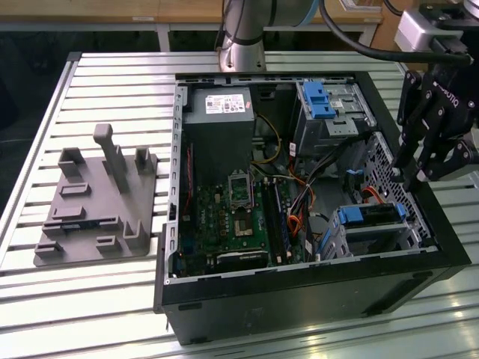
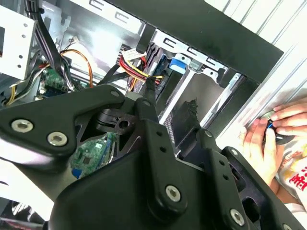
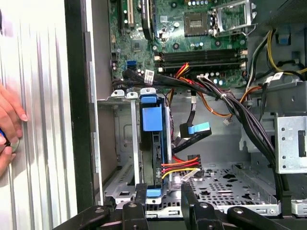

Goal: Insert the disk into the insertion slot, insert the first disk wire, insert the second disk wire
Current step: 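Insert the second disk wire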

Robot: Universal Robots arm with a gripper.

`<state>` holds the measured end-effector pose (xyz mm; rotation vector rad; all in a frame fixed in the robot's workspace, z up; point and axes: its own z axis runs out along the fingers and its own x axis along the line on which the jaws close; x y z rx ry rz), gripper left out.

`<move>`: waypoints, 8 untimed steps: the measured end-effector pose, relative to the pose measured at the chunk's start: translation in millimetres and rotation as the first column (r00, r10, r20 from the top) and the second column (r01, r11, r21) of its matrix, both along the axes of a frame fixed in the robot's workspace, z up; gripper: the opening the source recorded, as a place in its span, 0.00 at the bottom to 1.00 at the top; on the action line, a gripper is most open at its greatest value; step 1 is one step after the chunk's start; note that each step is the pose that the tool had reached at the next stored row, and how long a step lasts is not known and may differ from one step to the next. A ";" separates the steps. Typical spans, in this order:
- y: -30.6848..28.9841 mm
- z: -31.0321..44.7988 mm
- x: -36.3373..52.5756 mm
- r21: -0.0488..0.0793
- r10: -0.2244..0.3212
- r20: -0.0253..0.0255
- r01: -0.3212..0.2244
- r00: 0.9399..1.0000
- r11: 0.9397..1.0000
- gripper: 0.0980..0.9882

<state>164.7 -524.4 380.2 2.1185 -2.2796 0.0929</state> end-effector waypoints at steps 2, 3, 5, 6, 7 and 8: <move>0.9 -0.8 -1.6 0.000 -0.013 0.004 0.013 1.000 1.000 0.36; 1.1 -1.2 -2.4 0.000 -0.022 0.004 0.022 1.000 1.000 0.36; 2.1 -2.4 -6.9 -0.001 -0.033 0.004 0.033 0.999 0.999 0.36; 4.0 -3.2 -10.4 -0.005 -0.033 0.004 0.033 0.999 0.999 0.36; 6.6 -3.6 -12.6 -0.010 -0.032 0.005 0.033 0.999 0.999 0.36; 9.0 -4.2 -14.6 -0.017 -0.032 0.005 0.032 0.999 0.999 0.36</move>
